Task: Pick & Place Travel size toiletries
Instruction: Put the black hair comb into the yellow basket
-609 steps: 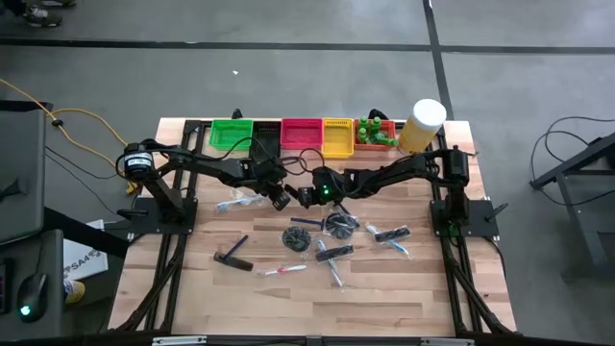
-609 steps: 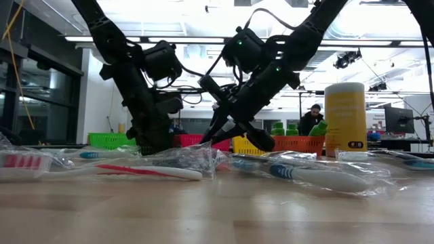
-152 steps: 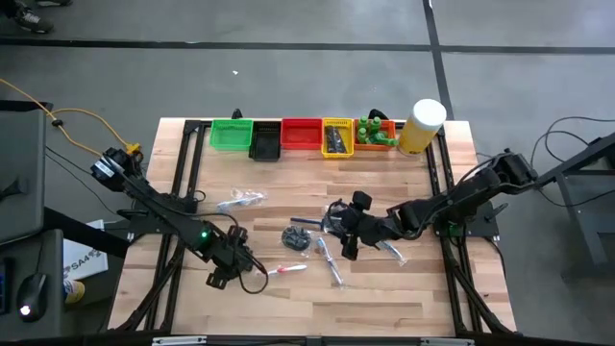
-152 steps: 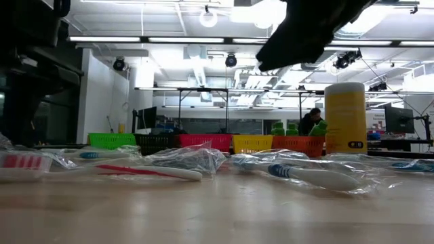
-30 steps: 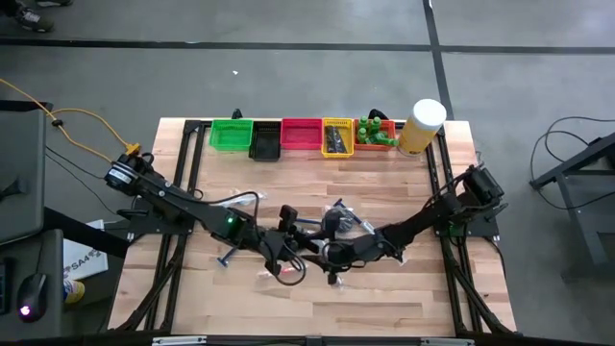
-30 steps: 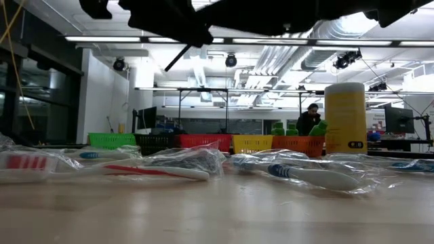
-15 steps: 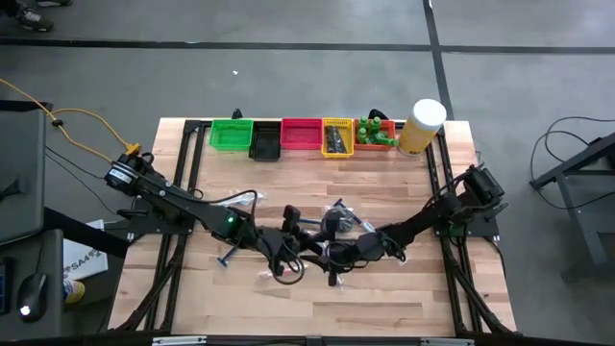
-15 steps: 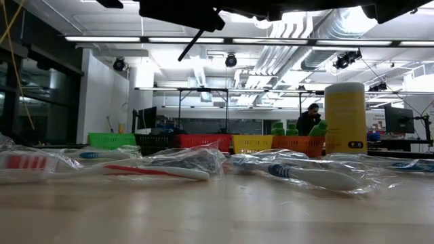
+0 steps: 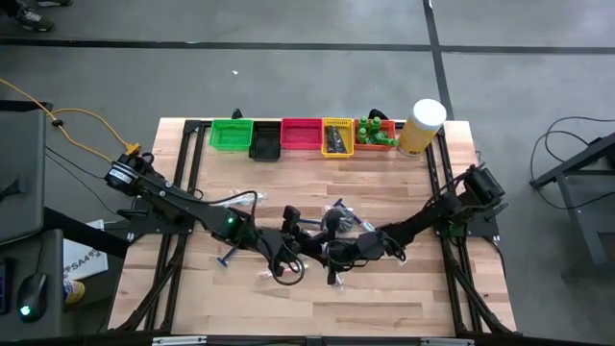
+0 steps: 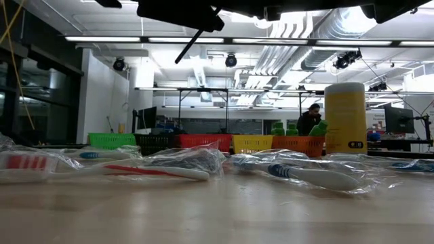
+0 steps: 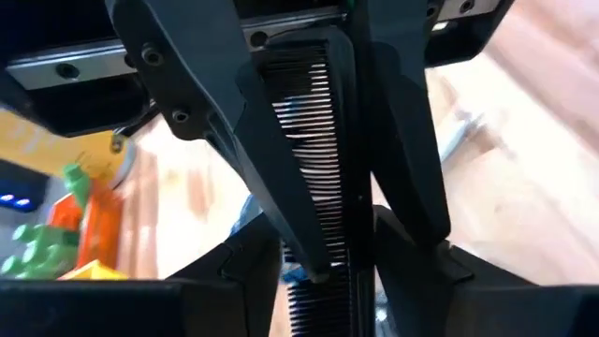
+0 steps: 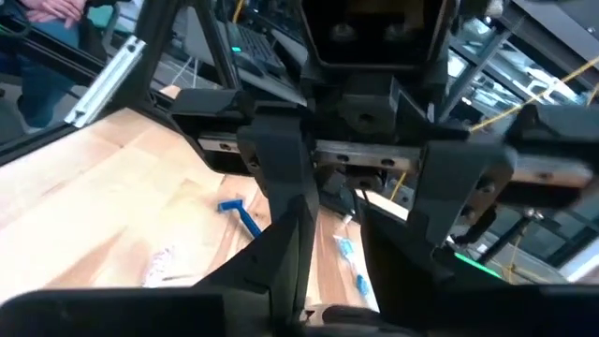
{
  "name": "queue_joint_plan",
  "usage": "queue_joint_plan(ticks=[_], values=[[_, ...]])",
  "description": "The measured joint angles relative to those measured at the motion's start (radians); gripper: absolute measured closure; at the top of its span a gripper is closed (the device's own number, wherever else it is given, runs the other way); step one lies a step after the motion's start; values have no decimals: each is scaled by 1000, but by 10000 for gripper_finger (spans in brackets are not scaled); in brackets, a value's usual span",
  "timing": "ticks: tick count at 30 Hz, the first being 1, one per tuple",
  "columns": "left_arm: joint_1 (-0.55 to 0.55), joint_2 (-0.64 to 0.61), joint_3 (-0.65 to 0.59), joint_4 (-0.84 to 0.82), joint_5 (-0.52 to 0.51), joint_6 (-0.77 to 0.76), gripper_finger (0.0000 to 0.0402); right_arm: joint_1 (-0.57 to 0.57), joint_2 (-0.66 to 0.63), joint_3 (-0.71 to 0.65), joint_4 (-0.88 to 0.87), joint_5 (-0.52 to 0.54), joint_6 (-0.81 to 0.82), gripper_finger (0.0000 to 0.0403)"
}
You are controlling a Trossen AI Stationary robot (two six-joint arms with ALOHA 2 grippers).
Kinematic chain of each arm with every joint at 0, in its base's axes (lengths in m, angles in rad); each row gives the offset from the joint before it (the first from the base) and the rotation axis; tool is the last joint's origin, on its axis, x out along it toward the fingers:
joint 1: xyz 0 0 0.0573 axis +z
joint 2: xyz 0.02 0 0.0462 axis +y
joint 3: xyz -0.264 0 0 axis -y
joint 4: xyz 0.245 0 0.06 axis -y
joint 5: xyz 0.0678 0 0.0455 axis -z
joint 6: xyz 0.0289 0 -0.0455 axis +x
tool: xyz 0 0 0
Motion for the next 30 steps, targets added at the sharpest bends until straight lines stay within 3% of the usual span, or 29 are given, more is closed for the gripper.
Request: queue_joint_plan(ticks=[10,17,26,30], values=[[0,-34,2,-122,-119,-39,183,-14,2,0,-26,89,2,302],[0,-80,3,-356,-188,-189,180,-56,-7,-1,-49,309,-14,303],[0,-112,3,-685,-220,-478,182,-236,-57,-2,-63,596,-5,303],[0,-112,-9,-765,-219,-553,189,-350,-68,1,-71,653,44,304]])
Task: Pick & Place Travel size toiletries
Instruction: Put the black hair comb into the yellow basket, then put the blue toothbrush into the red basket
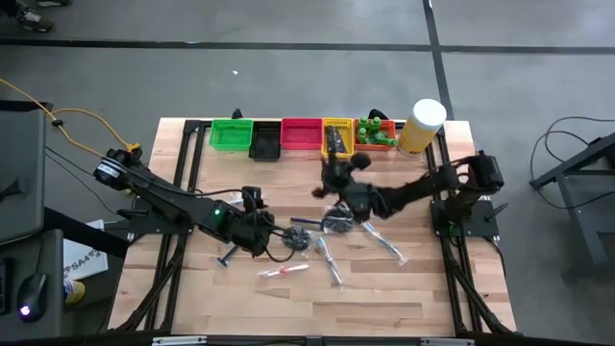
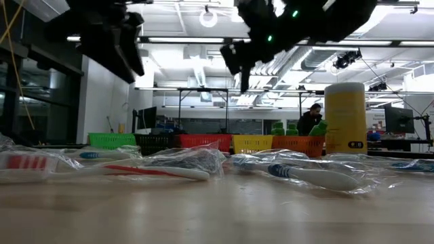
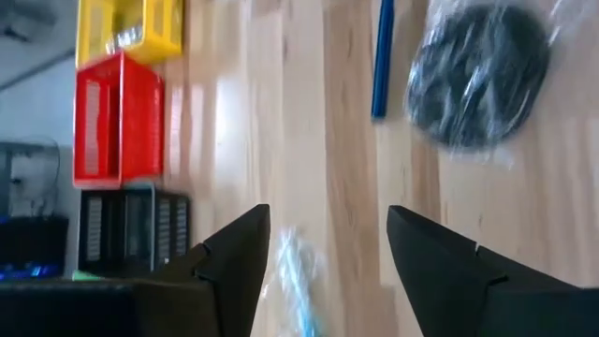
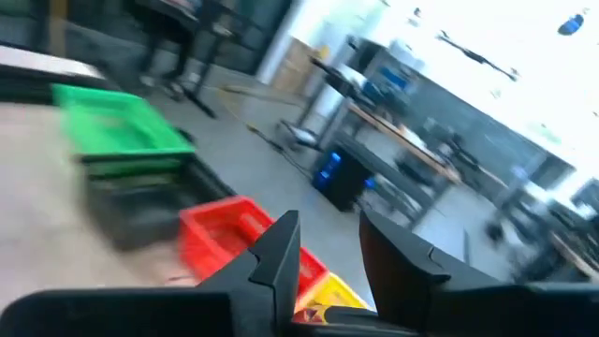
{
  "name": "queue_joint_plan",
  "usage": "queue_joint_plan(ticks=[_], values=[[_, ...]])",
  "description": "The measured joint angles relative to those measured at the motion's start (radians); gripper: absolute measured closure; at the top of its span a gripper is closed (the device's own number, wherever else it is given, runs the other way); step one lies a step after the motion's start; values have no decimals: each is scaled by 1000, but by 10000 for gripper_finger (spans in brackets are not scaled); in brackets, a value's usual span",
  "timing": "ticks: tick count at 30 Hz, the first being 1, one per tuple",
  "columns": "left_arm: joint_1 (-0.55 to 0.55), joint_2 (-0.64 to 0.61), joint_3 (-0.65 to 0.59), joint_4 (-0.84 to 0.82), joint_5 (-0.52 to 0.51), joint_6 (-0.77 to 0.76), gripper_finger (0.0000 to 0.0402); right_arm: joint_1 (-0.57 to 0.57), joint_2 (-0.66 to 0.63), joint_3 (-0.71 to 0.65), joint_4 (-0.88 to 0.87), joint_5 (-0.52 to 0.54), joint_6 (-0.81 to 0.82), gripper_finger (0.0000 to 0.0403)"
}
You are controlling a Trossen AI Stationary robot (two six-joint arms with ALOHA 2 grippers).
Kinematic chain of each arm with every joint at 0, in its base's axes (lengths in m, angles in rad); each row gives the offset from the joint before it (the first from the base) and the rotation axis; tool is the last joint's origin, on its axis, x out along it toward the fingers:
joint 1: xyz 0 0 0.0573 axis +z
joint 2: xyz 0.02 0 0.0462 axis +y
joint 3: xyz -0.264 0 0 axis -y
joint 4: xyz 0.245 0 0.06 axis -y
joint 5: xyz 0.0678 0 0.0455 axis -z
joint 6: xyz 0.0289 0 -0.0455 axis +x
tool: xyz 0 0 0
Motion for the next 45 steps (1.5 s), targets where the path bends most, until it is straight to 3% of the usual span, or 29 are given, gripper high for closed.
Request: queue_joint_plan(ticks=[6,15,22,29,35,45], values=[[0,-4,-52,-29,-2,-42,203,-188,-1,-1,-70,-91,169,300],[0,-3,-117,-28,13,-95,219,-427,-1,-1,-293,-422,548,292],[0,-3,-126,-18,15,-98,219,-526,-1,-1,-427,-636,713,295],[0,-3,-126,-18,15,-96,219,-576,-1,-1,-433,-781,766,295],[0,-3,-126,-16,14,-98,219,-595,-1,-1,-439,-790,752,277],[0,-3,-126,-13,15,-98,220,-604,-1,-1,-440,-782,770,196]])
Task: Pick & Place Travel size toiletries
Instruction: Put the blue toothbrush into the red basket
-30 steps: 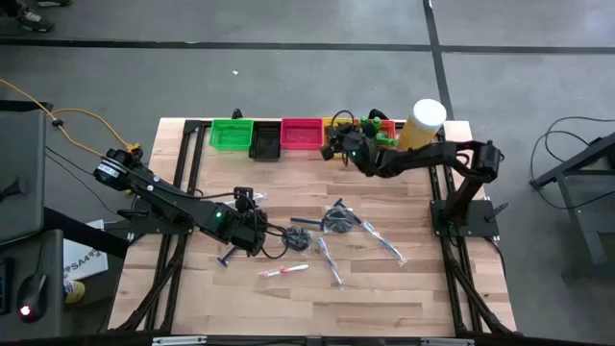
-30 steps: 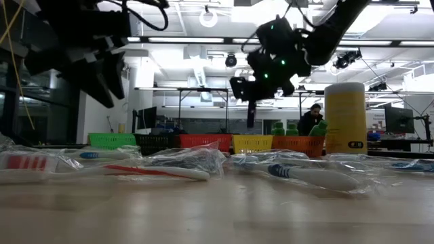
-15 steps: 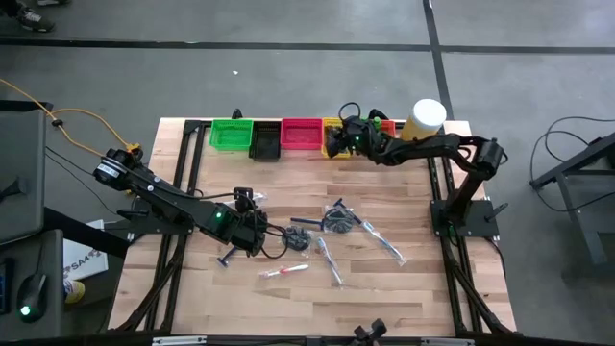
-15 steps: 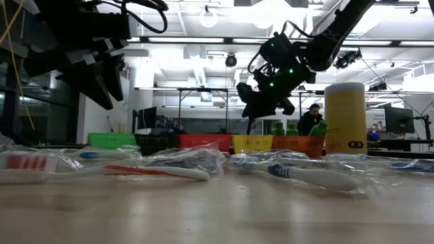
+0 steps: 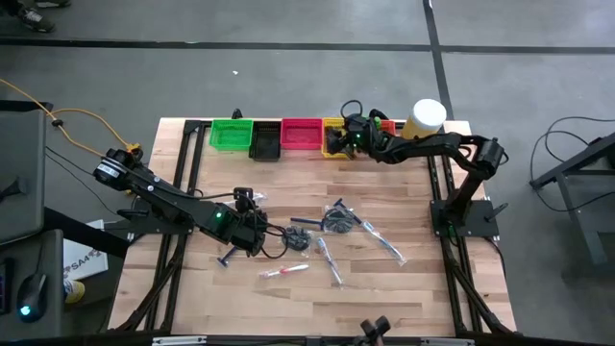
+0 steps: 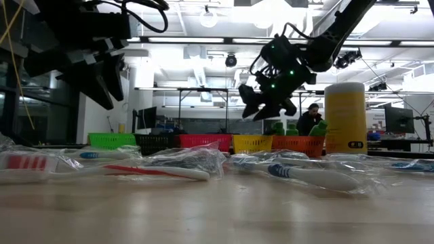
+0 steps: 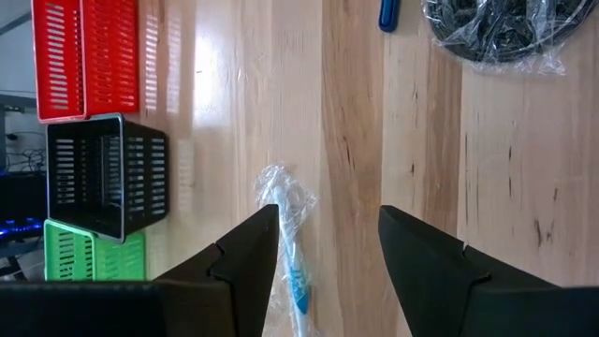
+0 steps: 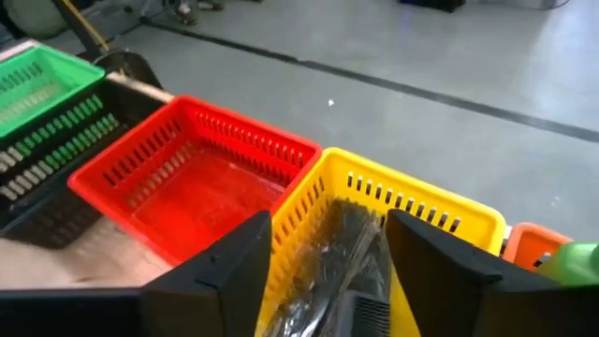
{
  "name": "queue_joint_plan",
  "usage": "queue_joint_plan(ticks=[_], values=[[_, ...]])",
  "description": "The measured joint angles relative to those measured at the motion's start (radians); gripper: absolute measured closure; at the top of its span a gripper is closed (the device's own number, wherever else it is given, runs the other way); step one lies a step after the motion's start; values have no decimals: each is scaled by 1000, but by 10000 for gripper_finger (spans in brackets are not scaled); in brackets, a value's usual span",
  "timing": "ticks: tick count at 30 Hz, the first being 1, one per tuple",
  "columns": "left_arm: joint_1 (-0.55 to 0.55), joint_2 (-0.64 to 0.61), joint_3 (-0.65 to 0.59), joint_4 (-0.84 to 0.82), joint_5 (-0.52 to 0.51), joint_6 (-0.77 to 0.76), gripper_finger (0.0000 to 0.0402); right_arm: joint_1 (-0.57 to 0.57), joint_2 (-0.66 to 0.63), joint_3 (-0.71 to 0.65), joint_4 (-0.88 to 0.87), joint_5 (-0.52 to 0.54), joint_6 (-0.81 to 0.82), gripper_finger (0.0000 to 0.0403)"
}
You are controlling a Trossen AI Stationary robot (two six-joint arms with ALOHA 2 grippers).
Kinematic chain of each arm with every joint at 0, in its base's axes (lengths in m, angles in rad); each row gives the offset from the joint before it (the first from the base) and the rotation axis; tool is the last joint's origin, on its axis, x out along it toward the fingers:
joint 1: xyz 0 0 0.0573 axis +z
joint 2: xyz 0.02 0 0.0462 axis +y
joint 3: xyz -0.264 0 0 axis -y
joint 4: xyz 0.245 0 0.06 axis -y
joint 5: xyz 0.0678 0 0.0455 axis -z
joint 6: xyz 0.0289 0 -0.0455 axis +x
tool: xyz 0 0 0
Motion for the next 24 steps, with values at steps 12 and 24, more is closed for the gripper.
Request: queue_joint_plan(ticks=[12,24], values=[[0,0,0,-1,21,-22,220,27,-78,1,-87,-43,-40,212],[0,0,0,-1,21,-62,220,197,-264,2,-567,-213,-25,295]])
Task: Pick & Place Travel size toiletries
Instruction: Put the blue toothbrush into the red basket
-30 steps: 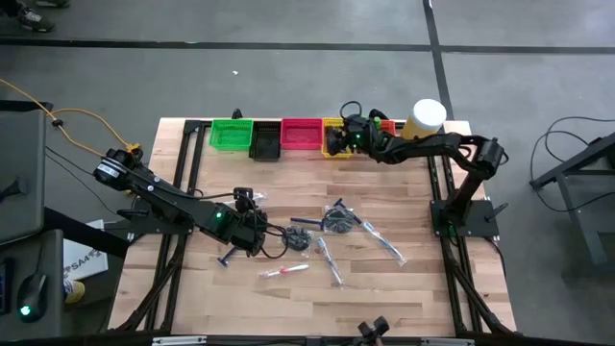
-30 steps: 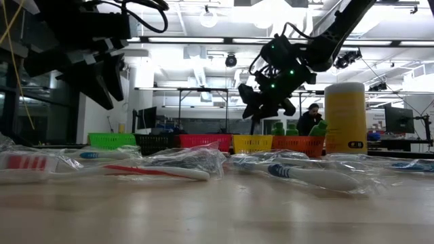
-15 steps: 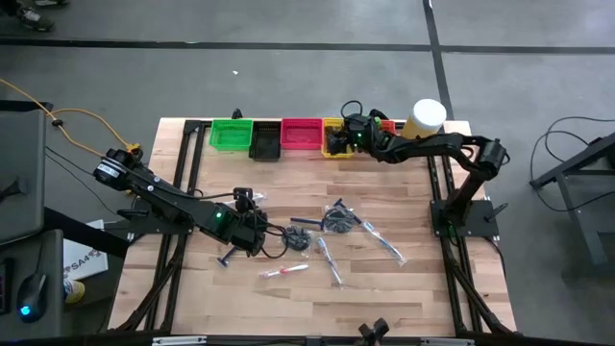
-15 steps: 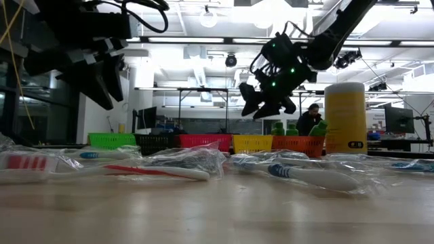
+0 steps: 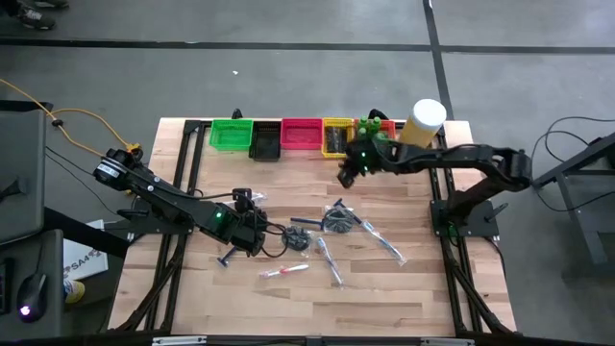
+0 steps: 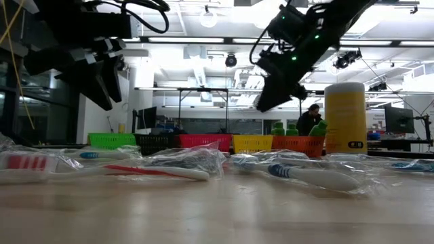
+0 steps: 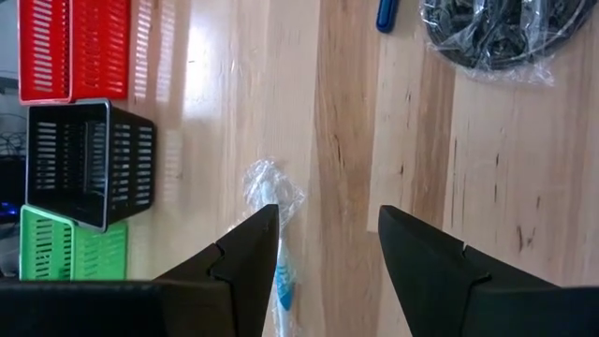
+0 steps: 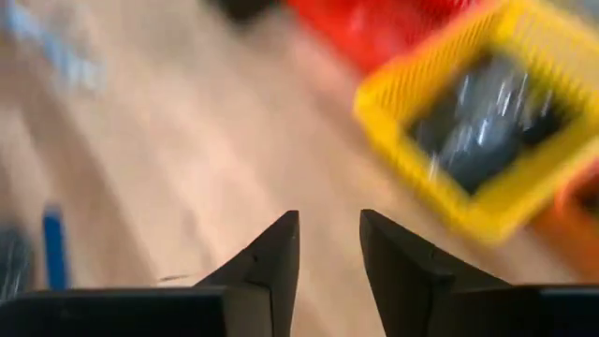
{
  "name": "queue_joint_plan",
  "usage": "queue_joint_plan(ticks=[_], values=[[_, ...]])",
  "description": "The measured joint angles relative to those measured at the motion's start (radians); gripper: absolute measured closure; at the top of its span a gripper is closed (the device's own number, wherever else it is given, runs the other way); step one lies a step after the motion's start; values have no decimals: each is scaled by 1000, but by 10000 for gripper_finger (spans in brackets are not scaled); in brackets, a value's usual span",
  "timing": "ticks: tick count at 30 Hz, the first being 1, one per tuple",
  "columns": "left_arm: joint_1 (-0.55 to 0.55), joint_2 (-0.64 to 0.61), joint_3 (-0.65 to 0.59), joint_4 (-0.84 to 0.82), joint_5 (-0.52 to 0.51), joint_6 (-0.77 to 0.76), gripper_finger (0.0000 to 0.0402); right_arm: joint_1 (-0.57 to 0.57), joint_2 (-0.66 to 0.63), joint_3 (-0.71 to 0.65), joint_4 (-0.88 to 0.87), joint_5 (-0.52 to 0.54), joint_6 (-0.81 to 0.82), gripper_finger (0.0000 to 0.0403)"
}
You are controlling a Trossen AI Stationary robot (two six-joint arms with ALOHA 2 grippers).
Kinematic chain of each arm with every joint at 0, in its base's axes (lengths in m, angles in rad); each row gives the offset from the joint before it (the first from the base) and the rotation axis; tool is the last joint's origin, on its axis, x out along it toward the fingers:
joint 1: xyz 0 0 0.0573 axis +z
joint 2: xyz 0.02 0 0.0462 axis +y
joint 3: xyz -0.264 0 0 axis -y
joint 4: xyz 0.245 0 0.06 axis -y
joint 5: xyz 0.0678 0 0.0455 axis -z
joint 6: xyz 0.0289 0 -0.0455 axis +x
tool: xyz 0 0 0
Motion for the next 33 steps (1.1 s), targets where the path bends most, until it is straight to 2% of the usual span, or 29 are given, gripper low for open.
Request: queue_joint_plan(ticks=[6,14,19,26,33], values=[[0,0,0,0,-6,-13,220,102,-33,-1,-292,-20,88,292],[0,0,-2,-6,-48,-26,220,232,-39,-1,-536,-29,227,271],[0,0,-69,5,-73,-67,220,318,-39,-1,-660,-78,337,254],[0,-5,-135,65,-74,-109,220,454,-39,-1,-672,-107,507,234],[0,-20,-137,94,-78,-114,220,587,-38,-1,-608,-21,623,225]])
